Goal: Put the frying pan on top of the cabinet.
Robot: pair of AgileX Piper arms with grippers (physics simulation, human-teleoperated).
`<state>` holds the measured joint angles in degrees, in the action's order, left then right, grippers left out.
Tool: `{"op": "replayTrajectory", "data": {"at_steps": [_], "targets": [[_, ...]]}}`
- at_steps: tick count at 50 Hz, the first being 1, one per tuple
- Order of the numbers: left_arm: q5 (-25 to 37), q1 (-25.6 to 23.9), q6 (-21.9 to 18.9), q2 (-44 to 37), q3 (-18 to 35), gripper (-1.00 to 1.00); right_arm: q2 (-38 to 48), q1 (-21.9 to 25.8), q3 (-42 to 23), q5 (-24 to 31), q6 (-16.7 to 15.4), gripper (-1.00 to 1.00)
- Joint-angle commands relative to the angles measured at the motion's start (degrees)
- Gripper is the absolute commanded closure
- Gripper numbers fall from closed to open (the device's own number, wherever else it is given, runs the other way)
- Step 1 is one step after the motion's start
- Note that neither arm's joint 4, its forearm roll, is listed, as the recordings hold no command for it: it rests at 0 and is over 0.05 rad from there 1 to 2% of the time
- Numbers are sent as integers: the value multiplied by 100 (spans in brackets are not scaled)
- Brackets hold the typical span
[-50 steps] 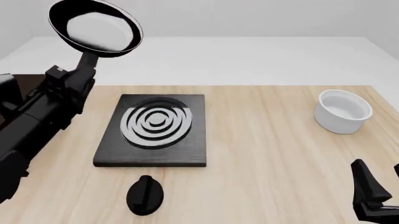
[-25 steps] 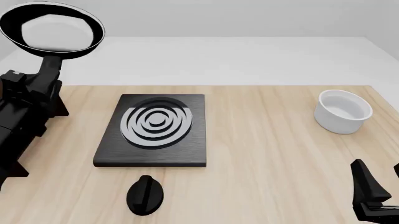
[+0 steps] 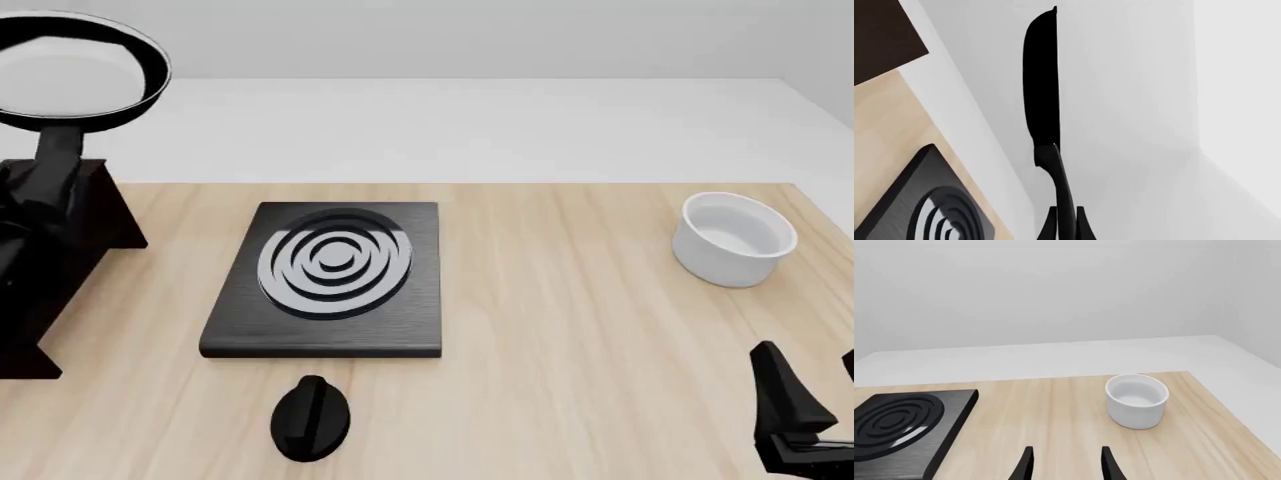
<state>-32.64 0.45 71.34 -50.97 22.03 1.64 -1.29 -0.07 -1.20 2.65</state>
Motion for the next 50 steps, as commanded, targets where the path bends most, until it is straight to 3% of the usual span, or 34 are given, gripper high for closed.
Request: {"op": "replayTrajectory", "data": {"at_steps": [1, 19, 50], "targets": [[-120, 315, 35, 159, 95, 100, 69, 10, -2, -64, 6, -100], [-190, 716, 196, 163, 15, 100, 8, 23, -1, 0, -19, -100], [-967, 1359, 747, -206, -568, 100, 119, 54, -4, -82, -71, -100]]}}
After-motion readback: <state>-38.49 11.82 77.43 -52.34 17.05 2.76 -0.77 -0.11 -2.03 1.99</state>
